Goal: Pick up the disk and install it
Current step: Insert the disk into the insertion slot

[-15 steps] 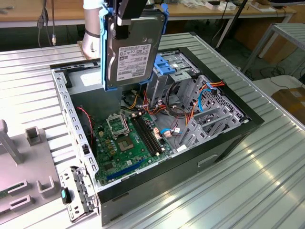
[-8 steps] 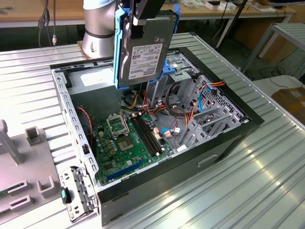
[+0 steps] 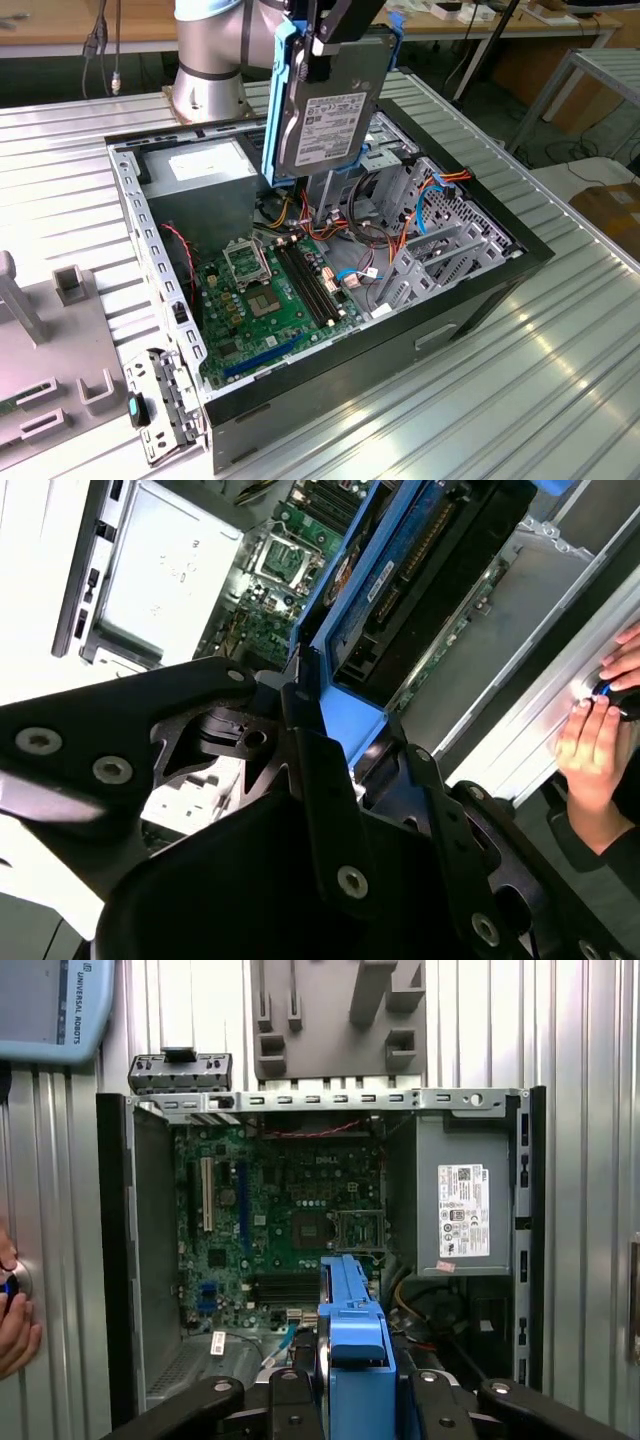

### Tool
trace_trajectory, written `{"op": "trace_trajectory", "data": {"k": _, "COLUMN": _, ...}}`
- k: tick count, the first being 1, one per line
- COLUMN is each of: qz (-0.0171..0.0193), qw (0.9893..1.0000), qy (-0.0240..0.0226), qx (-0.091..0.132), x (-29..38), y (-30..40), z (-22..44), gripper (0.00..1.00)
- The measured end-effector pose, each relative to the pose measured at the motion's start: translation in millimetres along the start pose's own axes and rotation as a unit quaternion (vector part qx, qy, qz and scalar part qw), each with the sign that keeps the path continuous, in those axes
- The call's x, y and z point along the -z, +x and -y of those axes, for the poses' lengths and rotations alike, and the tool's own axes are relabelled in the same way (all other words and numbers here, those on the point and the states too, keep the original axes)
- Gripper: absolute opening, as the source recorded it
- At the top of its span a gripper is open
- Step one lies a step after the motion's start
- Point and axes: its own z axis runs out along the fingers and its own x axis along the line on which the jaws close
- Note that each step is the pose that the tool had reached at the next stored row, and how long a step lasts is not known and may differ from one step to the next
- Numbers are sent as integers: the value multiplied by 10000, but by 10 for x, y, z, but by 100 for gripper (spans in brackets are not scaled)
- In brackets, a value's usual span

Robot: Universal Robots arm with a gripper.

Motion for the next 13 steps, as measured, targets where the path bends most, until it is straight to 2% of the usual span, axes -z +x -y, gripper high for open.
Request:
{"op": "trace_trajectory", "data": {"k": 2, "qz": -2, "qw": 10000, "qy": 0, "qx": 0, "x": -1, "y": 35, "z": 7, "gripper": 37}}
{"op": "trace_trajectory", "data": {"k": 6, "qz": -21, "qw": 10000, "qy": 0, "qx": 0, "x": -6, "y": 202, "z": 39, "gripper": 37}}
{"op": "trace_trajectory", "data": {"k": 10, "qz": -30, "qw": 10000, "qy": 1, "qx": 0, "x": -12, "y": 241, "z": 93, "gripper": 37}}
{"op": "trace_trajectory", "data": {"k": 13, "qz": -34, "qw": 10000, "qy": 1, "qx": 1, "x": -14, "y": 251, "z": 163, "gripper": 37}}
